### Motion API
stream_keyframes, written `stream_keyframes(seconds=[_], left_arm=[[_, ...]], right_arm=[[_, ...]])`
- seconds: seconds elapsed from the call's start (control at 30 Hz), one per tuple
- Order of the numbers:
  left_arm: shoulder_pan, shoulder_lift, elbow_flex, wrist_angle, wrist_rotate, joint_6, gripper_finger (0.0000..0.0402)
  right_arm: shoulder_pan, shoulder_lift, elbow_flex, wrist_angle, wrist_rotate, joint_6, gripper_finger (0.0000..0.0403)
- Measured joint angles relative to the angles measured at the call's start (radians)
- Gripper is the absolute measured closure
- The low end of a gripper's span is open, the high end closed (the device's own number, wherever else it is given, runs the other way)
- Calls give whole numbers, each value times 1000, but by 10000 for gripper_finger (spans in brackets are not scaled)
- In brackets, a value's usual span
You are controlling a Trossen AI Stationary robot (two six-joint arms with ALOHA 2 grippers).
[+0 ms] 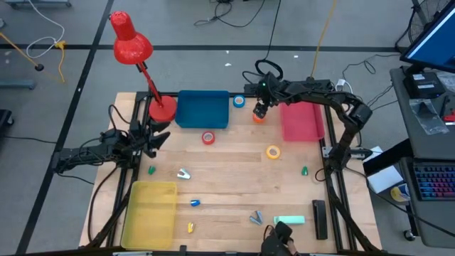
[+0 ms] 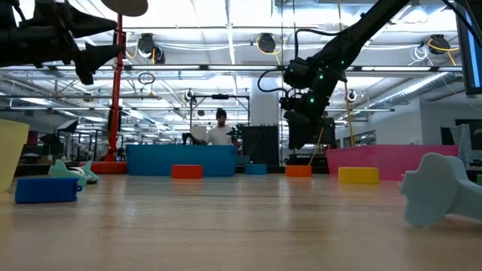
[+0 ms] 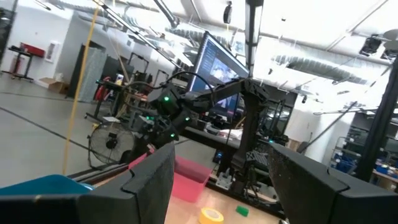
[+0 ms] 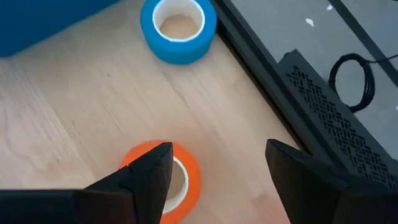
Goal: Pick and place Stapler, Stapler remover, tape
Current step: Put the orange tape into the yellow bin
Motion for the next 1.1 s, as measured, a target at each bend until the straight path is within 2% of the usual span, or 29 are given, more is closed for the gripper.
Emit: stream_keyframes(seconds=[0.87, 1.1], left_arm=[[0, 0, 0, 0, -22, -1, 146], [0, 0, 0, 0, -22, -1, 146]], right_arm=[[-1, 0, 0, -1, -36, 34, 151], [1, 6, 0, 0, -86, 64, 151]])
